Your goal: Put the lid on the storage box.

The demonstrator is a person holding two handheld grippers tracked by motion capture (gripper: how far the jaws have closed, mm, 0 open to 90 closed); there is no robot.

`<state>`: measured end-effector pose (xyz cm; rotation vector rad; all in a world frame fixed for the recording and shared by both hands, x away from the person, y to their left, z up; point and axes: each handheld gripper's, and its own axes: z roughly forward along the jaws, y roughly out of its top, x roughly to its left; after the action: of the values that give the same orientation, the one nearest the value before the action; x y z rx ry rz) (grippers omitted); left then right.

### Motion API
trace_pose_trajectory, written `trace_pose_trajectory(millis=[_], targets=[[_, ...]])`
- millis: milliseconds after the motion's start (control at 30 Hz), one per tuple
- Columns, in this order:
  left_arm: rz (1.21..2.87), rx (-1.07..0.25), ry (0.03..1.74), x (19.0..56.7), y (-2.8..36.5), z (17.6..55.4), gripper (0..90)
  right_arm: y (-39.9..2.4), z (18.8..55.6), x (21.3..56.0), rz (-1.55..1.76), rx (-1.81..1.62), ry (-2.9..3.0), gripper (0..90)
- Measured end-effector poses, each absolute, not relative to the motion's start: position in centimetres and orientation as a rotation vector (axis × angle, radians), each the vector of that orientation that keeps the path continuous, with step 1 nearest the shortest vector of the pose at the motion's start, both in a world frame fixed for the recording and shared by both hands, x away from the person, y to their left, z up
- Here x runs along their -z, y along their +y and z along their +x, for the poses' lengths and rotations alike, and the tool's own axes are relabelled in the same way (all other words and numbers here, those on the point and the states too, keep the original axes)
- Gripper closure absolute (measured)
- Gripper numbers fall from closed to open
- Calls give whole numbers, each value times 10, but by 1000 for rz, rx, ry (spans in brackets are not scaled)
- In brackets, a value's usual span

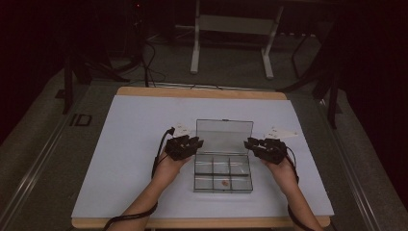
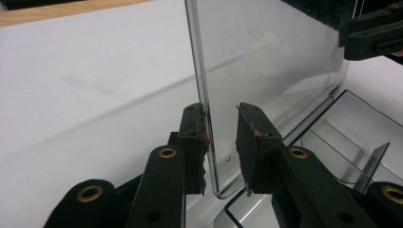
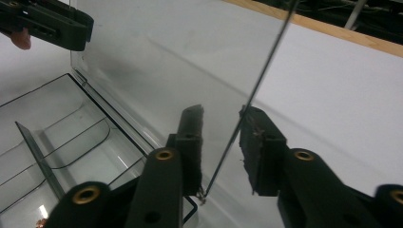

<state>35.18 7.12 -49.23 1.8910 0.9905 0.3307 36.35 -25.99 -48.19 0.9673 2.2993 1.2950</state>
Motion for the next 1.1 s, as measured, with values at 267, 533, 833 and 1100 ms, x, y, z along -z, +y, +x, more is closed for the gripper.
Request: trace_pose_trajectory(millis=[267, 533, 833, 1100], targets=[[1887, -350, 975, 490, 72, 346, 735, -263, 360, 481, 949, -1310, 2295, 777], [1889, -363, 957, 487, 75, 341, 732, -264, 357, 480, 944, -1326, 2298, 784], [1897, -396, 926, 486, 76, 330, 732, -267, 351, 478, 928, -1348, 2309, 793], [1903, -407, 912, 486, 79, 322, 733, -269, 345, 478, 921, -1343, 2309, 801]])
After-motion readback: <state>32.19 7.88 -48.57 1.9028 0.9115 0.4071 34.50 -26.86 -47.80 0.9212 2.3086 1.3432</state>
